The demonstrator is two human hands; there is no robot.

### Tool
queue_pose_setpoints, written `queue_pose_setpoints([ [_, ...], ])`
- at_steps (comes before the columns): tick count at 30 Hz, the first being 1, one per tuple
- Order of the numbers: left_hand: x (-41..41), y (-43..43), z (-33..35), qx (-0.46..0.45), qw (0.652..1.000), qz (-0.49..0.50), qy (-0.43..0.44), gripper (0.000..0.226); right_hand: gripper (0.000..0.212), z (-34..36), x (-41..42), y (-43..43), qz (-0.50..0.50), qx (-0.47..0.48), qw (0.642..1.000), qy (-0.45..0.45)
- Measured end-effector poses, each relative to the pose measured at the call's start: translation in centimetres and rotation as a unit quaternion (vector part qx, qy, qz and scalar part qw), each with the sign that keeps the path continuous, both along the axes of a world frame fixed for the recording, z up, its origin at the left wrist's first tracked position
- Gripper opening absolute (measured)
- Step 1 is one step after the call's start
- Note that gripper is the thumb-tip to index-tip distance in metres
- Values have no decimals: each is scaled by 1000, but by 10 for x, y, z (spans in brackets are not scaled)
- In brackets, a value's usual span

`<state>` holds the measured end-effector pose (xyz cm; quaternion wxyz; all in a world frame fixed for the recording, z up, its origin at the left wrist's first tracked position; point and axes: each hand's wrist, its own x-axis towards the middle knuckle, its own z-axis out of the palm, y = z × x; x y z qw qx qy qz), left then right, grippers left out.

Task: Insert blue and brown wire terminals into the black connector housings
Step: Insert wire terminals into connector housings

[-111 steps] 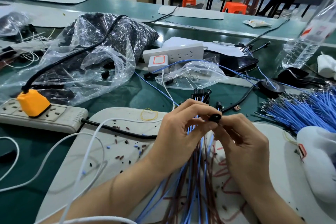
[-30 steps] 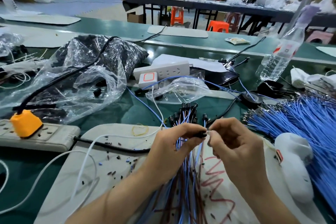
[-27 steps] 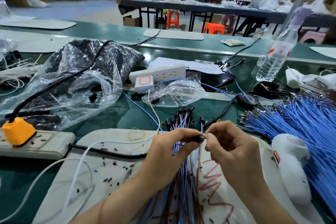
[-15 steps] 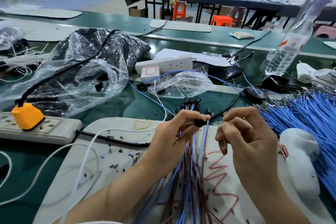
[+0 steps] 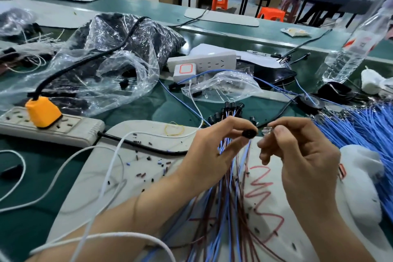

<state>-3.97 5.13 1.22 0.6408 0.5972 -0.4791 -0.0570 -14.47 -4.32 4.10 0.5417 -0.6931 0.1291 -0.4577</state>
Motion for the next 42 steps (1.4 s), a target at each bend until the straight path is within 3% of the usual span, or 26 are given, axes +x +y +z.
queue_pose_setpoints([
  [6,3,1,2,-18,997,41,-61,18,17,-7,1,0,-36,-55,998,-6],
  [11,0,2,4,-45,999,5,29,24,17,-13,2,4,-35,-149,988,21],
  [20,2,2,3,-22,999,-29,15,21,14,-16,1,1,-88,-293,952,11],
  [32,5,2,4,-31,998,-22,58,14,16,-20,2,0,-51,-283,958,14],
  [42,7,2,1,-27,999,-10,22,19,14,-23,6,0,-30,-249,967,35],
])
